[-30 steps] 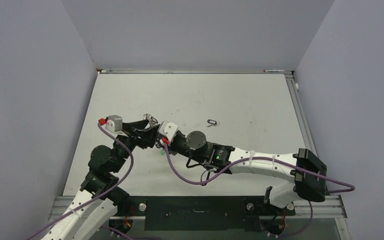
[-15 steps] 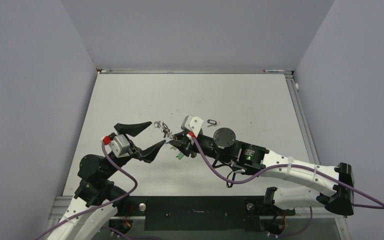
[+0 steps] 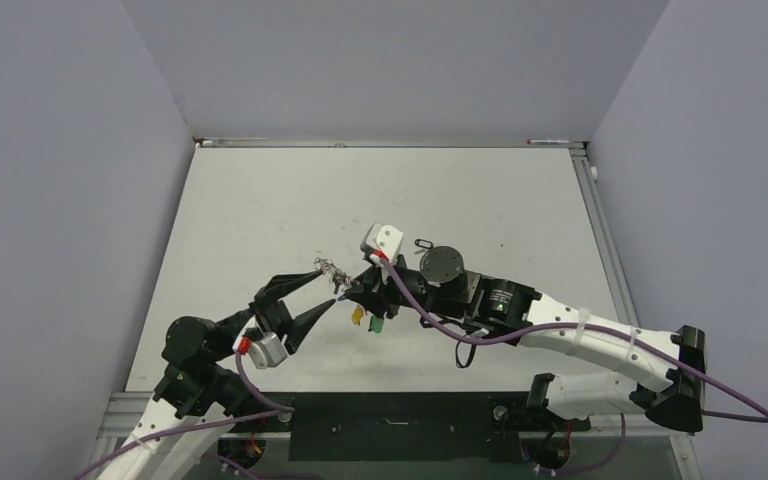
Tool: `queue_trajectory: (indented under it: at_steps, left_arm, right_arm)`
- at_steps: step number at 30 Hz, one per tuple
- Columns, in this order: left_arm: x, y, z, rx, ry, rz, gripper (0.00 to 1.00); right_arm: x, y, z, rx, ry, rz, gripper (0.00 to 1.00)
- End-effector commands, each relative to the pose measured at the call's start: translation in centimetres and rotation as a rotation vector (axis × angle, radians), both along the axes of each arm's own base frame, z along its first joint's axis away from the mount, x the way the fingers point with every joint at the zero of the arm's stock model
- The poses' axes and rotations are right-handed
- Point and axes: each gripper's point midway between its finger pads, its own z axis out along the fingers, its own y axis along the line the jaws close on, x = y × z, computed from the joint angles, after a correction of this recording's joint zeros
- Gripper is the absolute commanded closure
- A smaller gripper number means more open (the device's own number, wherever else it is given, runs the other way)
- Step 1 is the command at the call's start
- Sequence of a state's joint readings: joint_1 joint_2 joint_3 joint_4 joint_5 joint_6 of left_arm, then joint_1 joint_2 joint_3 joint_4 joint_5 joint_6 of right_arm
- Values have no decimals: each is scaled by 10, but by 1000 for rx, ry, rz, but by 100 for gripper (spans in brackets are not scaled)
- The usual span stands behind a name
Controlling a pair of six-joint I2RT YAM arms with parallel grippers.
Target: Put the keys on the keyring
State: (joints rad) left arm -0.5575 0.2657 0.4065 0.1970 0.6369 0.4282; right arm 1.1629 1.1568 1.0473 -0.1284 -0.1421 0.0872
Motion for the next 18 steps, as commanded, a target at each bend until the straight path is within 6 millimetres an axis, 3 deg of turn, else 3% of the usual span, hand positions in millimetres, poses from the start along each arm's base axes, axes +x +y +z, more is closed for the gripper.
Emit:
queue_trajectory:
  at_steps: [1,12,18]
  left_arm:
    - [-6,-3,9,114,-191,3,51]
    - [-1,-13,-3,300,-251,3,46]
    - [2,-17,-14,381,-267,0,44]
  right_arm:
    - [-1,9,46,106,24,18,95]
    - [-10,19,21,-29,68,105,95]
    - [-18,23,19,-47,90,160,95]
